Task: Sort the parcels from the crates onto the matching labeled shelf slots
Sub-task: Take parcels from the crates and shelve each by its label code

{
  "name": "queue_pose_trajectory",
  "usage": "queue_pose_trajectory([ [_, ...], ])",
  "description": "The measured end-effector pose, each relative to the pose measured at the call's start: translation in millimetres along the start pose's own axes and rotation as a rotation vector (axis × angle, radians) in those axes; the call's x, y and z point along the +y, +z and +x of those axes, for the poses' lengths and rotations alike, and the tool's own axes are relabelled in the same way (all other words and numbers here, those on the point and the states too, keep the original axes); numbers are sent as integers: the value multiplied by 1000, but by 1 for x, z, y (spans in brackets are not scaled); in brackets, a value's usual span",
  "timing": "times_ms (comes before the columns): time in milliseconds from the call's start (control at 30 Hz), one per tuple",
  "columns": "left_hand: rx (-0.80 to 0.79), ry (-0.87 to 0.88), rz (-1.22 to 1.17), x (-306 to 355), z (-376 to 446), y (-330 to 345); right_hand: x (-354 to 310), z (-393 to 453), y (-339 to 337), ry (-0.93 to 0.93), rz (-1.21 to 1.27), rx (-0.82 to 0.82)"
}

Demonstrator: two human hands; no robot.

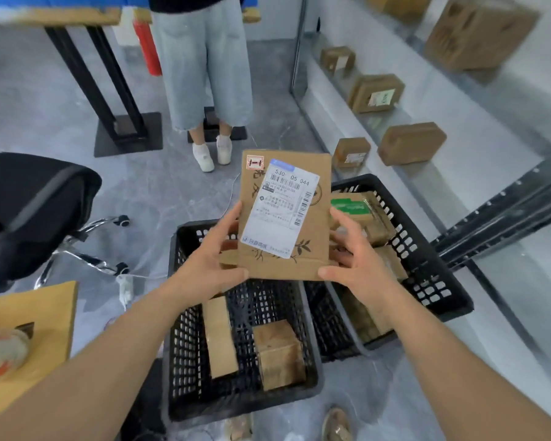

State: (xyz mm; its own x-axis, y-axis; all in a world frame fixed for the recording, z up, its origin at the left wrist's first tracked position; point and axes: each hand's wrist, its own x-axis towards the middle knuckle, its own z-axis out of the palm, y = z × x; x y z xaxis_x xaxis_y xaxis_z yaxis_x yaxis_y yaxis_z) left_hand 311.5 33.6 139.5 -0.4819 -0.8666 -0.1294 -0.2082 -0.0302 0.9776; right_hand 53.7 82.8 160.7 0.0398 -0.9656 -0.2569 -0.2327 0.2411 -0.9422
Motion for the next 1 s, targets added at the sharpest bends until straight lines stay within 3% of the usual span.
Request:
queue_pose_trajectory([
  [300,-154,343,49,90,41,16,-71,-51,-57,-240,-98,223],
  [533,-278,505,64,153,67,61,-96,-99,-107,-323,-116,387],
  [1000,-488,741,25,275,99,241,-115,-240,-251,-420,-160,673],
])
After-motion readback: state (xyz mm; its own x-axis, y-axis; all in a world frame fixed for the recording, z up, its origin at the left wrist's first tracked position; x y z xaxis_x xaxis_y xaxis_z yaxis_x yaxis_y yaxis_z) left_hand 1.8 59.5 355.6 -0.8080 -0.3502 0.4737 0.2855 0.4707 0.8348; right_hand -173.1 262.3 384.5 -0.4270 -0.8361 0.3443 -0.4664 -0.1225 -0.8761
